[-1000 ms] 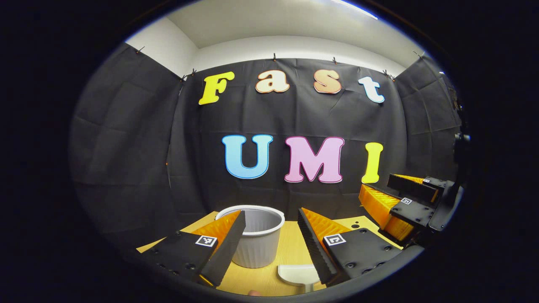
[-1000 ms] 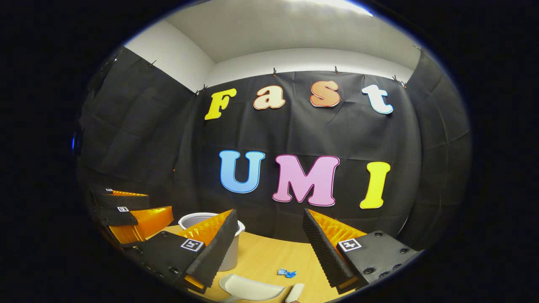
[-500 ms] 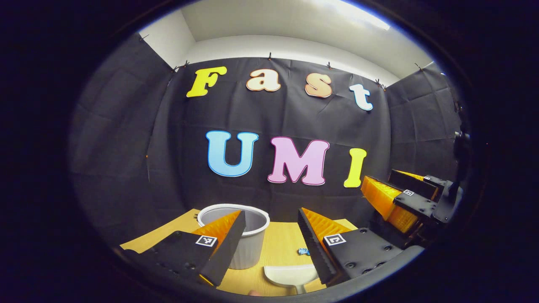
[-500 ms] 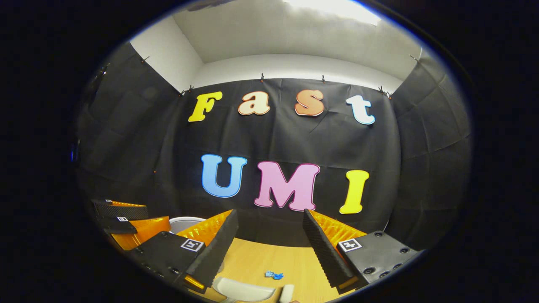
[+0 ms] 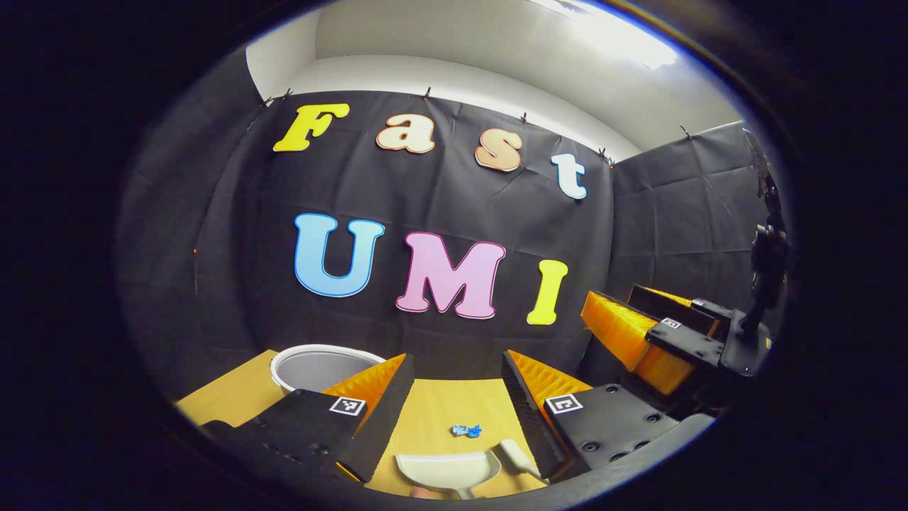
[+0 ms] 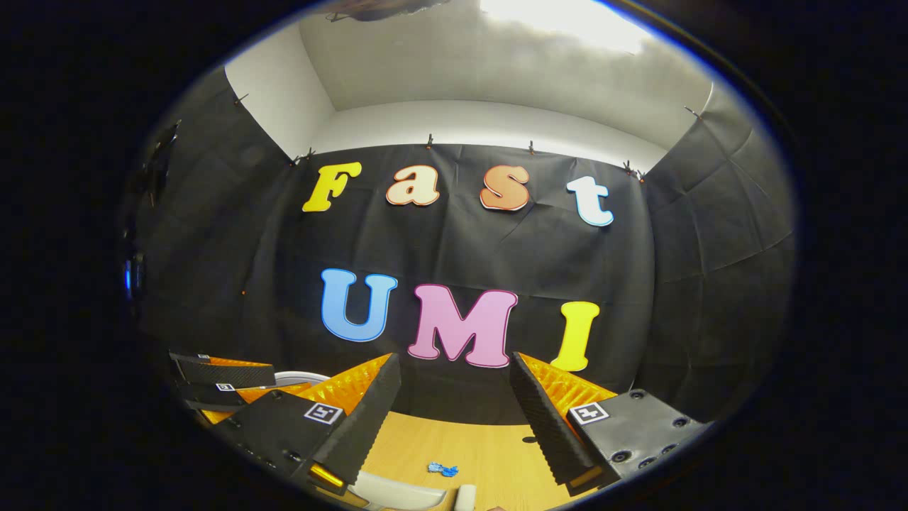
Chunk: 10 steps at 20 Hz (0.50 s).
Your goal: Pick up the small broom and dustpan from the desktop, sweep the trash into the dustpan with the broom, and then empty the trash into the garbage bin.
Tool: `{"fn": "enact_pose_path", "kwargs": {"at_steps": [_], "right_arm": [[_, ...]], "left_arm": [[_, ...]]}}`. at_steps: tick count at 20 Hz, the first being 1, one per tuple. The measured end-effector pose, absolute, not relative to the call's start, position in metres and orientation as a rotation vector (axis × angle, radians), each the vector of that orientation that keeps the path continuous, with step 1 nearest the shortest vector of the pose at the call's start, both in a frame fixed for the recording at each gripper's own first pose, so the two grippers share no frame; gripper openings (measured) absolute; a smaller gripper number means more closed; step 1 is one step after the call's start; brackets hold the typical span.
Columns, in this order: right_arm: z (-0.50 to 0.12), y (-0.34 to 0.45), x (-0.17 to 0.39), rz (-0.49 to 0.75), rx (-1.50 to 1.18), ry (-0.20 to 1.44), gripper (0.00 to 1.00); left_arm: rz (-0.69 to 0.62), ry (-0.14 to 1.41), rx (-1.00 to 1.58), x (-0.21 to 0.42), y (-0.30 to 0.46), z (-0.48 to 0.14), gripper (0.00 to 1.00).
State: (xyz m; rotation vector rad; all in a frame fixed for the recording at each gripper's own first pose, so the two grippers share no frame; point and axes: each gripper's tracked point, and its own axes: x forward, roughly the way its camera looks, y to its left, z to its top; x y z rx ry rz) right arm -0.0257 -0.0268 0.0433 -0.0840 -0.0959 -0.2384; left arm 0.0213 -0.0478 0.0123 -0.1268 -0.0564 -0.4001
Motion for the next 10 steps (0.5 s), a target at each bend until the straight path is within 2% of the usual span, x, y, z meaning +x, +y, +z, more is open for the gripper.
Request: {"fn": "enact_pose_path", "kwargs": {"at_steps": [10], "right_arm": [[0.038,-0.058,-0.021,-0.227,-0.071,-0.093,1.0]], "left_arm": [[-0.358,-0.086,-0.086,0.03,-0.074,0.016,0.75]]}}
